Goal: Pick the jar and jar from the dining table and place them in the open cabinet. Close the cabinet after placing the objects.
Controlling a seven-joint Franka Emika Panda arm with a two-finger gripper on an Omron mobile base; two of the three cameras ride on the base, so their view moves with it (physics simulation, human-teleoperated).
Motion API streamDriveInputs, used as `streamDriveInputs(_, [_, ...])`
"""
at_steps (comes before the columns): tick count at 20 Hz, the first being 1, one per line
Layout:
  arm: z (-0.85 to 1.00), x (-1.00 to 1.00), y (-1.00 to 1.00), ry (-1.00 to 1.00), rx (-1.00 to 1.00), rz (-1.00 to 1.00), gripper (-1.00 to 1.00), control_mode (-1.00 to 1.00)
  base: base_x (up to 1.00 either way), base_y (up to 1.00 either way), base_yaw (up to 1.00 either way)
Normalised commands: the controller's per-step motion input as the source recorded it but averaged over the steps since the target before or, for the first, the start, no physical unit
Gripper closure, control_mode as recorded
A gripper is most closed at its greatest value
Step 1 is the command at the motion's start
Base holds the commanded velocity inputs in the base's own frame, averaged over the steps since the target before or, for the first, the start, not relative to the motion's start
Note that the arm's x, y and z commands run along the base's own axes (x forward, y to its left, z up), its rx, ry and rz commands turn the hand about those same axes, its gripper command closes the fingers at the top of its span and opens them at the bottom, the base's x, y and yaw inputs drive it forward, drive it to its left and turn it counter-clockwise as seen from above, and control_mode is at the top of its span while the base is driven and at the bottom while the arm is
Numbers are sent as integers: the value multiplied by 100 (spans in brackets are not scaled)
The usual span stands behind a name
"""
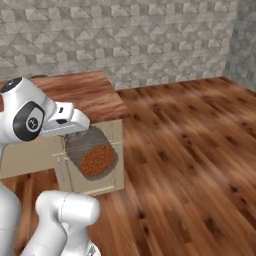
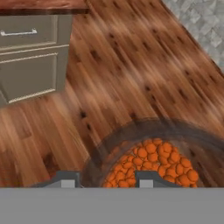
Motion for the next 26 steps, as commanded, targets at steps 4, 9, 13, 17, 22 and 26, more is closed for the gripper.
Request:
streamDriveInputs(4, [0, 0, 0, 0, 0, 0, 100, 100, -36, -78, -39])
streamDriveInputs(9, [0, 0, 0, 0, 0, 0, 100, 100, -3, -60, -52])
streamDriveInputs(13, [0, 0, 0, 0, 0, 0, 100, 100, 8, -49, -55])
streamDriveInputs(17, [0, 0, 0, 0, 0, 0, 100, 100, 38, -48, -52])
streamDriveInputs(22, [0, 0, 0, 0, 0, 0, 100, 100, 53, -45, -46])
streamDriveInputs(26, [0, 0, 0, 0, 0, 0, 100, 100, 62, -42, -42])
